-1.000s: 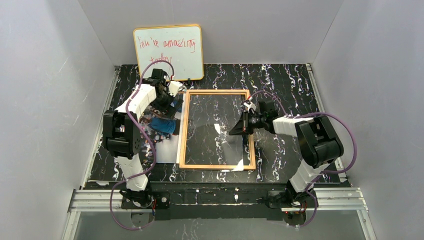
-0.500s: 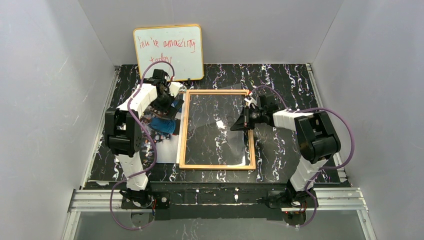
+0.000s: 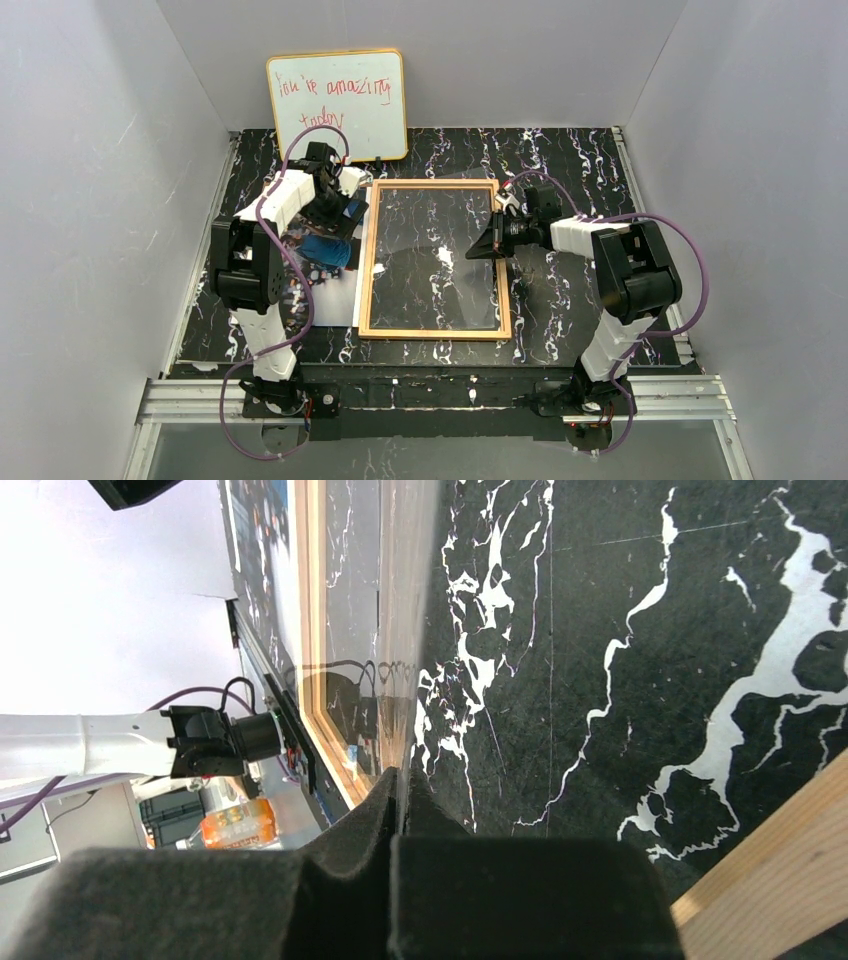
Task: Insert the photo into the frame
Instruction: Place the photo frame item in the photo frame.
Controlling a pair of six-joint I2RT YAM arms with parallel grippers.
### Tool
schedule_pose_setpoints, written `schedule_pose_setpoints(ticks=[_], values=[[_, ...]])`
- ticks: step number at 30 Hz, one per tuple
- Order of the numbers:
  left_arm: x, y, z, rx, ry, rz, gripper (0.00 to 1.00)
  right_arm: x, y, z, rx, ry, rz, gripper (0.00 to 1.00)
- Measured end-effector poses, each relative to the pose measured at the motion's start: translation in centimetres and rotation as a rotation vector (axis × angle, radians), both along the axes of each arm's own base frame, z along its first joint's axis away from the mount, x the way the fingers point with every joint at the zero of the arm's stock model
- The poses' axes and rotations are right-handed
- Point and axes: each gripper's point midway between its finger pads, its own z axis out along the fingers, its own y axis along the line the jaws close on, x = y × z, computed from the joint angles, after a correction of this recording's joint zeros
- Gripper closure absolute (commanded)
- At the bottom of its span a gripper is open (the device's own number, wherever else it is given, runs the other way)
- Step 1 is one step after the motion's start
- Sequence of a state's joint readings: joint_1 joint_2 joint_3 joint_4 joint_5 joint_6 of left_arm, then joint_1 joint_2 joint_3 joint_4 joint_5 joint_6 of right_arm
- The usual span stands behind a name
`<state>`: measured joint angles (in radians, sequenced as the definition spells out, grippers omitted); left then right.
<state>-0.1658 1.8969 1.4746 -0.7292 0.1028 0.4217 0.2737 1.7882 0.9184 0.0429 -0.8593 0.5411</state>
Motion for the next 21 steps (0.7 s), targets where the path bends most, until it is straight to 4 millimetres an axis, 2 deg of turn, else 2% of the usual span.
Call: schedule_pose_setpoints(ticks=[11, 21], values=[[0.0, -0.2, -0.3, -0.009, -0.002, 0.001, 0.02, 0.4, -0.7, -0.1, 0.004, 0.018, -0.022, 0.99], [-0.2, -0.2, -0.6, -0.01, 0.005, 0.0, 0.02, 0.3, -0.9, -1.7, -0.004, 0.074, -0.032, 0.99]])
